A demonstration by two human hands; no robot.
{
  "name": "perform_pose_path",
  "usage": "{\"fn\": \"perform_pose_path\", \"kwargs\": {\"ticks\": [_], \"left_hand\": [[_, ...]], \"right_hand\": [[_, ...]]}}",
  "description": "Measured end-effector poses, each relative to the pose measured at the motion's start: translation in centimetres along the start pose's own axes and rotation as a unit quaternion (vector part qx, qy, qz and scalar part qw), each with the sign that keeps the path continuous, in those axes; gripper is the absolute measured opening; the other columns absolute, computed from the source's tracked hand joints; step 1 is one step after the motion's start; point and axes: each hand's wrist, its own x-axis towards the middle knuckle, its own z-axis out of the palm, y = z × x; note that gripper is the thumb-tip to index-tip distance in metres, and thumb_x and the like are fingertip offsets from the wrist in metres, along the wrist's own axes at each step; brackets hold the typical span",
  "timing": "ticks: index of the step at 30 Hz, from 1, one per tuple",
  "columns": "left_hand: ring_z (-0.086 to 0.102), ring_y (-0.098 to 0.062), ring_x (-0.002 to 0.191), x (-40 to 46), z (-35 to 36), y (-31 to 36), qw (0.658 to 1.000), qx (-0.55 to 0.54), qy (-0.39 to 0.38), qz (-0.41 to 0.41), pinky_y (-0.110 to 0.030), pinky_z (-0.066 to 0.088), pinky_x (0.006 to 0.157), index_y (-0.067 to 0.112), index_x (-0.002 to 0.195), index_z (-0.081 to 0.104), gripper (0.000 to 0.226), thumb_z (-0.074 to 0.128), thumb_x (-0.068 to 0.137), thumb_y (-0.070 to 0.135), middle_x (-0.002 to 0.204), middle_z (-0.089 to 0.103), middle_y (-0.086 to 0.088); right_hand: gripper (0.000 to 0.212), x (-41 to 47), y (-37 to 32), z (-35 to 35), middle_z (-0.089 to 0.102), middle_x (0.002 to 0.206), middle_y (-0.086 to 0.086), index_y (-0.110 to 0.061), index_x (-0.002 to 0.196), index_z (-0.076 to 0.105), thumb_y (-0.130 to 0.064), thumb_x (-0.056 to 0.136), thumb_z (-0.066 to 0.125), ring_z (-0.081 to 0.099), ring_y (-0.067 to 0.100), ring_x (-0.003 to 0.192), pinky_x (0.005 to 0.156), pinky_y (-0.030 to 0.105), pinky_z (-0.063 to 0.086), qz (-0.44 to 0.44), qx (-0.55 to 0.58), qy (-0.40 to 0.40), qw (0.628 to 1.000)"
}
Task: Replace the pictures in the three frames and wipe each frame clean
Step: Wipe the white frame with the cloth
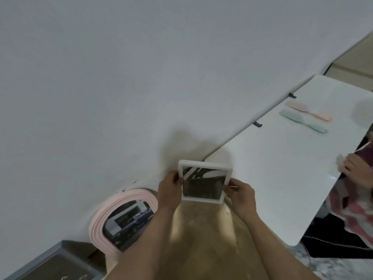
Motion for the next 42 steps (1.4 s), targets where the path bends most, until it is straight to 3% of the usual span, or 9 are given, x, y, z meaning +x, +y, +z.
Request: {"fn": "perform_pose_path", "kwargs": {"ticks": [3, 8, 18, 23, 26, 32, 35, 38, 42], "left_hand": [[0.067, -0.022, 0.098, 0.7, 0.5, -0.7, 1.000, 0.010, -0.003, -0.011, -0.045, 0.056, 0.088, 0.015, 0.113, 0.068, 0.020, 0.055, 0.097, 0.018, 0.107, 0.072, -0.002], [0.067, -0.021, 0.103, 0.1, 1.2, -1.8, 0.999, -0.004, -0.018, -0.040, -0.042, 0.055, 0.094, 0.018, 0.120, 0.066, 0.024, 0.053, 0.100, 0.017, 0.115, 0.071, -0.001], [0.066, -0.022, 0.105, -2.9, 0.2, -2.9, 0.998, 0.029, -0.019, -0.054, -0.040, 0.054, 0.094, 0.013, 0.126, 0.063, 0.027, 0.051, 0.102, 0.015, 0.118, 0.071, -0.003], [0.066, -0.023, 0.101, -3.3, 0.3, -2.7, 0.997, 0.038, -0.019, -0.068, -0.038, 0.054, 0.088, 0.013, 0.123, 0.063, 0.024, 0.050, 0.103, 0.018, 0.112, 0.070, -0.004], [0.062, -0.020, 0.091, -4.3, 0.3, -2.3, 0.998, 0.024, 0.009, -0.065, -0.030, 0.046, 0.076, 0.014, 0.112, 0.062, 0.014, 0.052, 0.101, 0.015, 0.097, 0.063, 0.003], [0.054, -0.010, 0.088, -8.2, -0.5, -1.4, 0.998, 0.022, 0.040, -0.039, -0.017, 0.039, 0.069, 0.008, 0.125, 0.059, 0.027, 0.056, 0.100, 0.017, 0.108, 0.060, 0.001], [0.060, -0.015, 0.094, -10.3, -1.2, -0.9, 0.999, 0.017, 0.031, -0.016, -0.024, 0.047, 0.078, 0.010, 0.122, 0.061, 0.025, 0.056, 0.100, 0.021, 0.106, 0.063, -0.001], [0.063, -0.018, 0.099, -13.5, -2.7, 0.1, 0.999, -0.014, 0.030, 0.013, -0.035, 0.054, 0.090, 0.014, 0.117, 0.063, 0.020, 0.056, 0.099, 0.020, 0.106, 0.066, -0.002], [0.063, -0.016, 0.090, -19.9, -6.1, 0.9, 0.992, -0.070, 0.057, 0.087, -0.034, 0.053, 0.081, 0.013, 0.106, 0.067, 0.019, 0.052, 0.096, 0.013, 0.099, 0.067, -0.001]], "right_hand": [[0.021, 0.8, 0.1, 0.5, 0.071, 0.088, -0.013, -0.021, 0.102, 0.075, -0.012, 0.085, 0.068, 0.063, -0.007, 0.075, 0.064, 0.002, 0.045, -0.008, -0.005, 0.003, 1.000], [0.020, 1.0, 1.3, 0.7, 0.072, 0.094, -0.009, -0.024, 0.104, 0.075, -0.016, 0.087, 0.067, 0.066, 0.005, 0.081, 0.077, 0.014, 0.050, 0.007, -0.040, -0.036, 0.999], [0.024, -0.3, 1.8, 0.4, 0.071, 0.096, -0.005, -0.020, 0.109, 0.073, -0.022, 0.086, 0.069, 0.063, 0.009, 0.084, 0.068, 0.009, 0.040, 0.029, -0.121, -0.155, 0.980], [0.023, -1.2, 1.8, 0.5, 0.072, 0.096, 0.003, -0.018, 0.108, 0.071, -0.022, 0.085, 0.068, 0.067, 0.019, 0.089, 0.067, 0.013, 0.043, 0.032, -0.130, -0.138, 0.981], [0.045, -2.2, 2.0, 0.7, 0.069, 0.103, -0.003, -0.024, 0.123, 0.061, -0.021, 0.080, 0.073, 0.066, 0.017, 0.090, 0.077, 0.024, 0.047, 0.037, -0.103, -0.127, 0.986], [0.062, -6.6, 0.4, 0.7, 0.057, 0.116, 0.001, -0.015, 0.134, 0.048, -0.014, 0.079, 0.075, 0.058, 0.022, 0.104, 0.088, 0.037, 0.049, 0.025, -0.053, -0.018, 0.998], [0.065, -9.4, -1.2, 1.2, 0.054, 0.123, 0.002, -0.016, 0.138, 0.045, -0.013, 0.080, 0.074, 0.054, 0.023, 0.113, 0.098, 0.044, 0.047, 0.026, -0.016, 0.006, 1.000], [0.061, -13.0, -3.4, 2.1, 0.054, 0.126, 0.003, -0.017, 0.135, 0.047, -0.015, 0.081, 0.073, 0.057, 0.021, 0.112, 0.095, 0.038, 0.051, -0.010, -0.013, 0.004, 1.000], [0.044, -19.3, -7.4, 3.0, 0.061, 0.110, 0.000, -0.024, 0.118, 0.057, -0.012, 0.079, 0.073, 0.063, 0.011, 0.091, 0.082, 0.026, 0.054, -0.083, 0.045, 0.009, 0.995]]}}
